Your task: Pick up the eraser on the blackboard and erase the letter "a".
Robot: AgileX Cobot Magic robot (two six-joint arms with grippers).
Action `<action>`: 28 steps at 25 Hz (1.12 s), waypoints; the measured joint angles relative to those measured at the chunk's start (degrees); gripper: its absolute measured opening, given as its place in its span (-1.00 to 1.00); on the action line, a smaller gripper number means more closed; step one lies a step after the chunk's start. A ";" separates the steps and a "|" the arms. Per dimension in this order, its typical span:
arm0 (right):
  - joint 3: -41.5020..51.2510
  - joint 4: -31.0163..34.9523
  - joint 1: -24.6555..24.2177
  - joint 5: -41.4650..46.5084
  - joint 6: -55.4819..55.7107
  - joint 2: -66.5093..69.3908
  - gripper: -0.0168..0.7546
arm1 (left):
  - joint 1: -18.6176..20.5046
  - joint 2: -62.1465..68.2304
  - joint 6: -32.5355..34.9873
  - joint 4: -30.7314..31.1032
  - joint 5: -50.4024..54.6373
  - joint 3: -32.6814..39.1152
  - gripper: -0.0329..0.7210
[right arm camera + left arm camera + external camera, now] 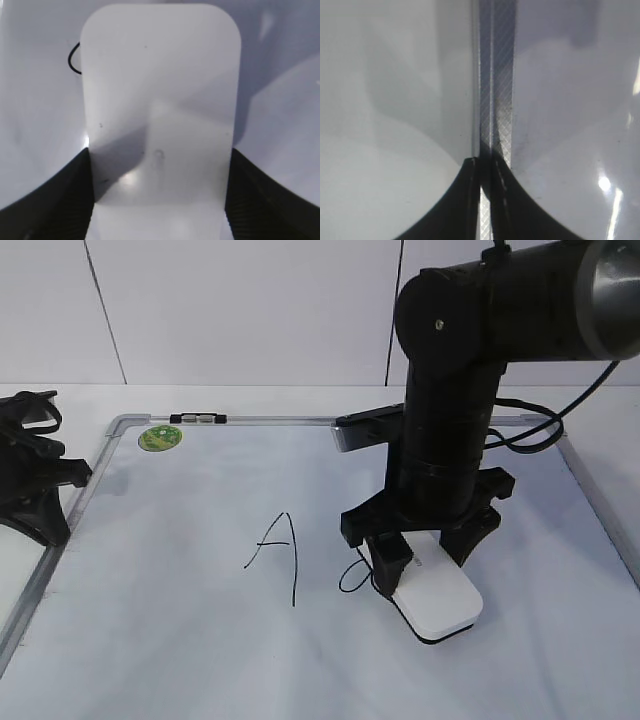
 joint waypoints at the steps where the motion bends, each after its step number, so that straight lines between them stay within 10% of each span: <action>1: -0.03 -0.12 0.00 0.00 0.00 0.09 0.44 | 0.00 0.00 0.00 0.00 0.00 0.00 -0.87; 28: -0.14 0.86 0.00 -2.86 -1.71 4.18 0.44 | 0.00 0.00 0.00 0.00 -0.10 0.00 -0.87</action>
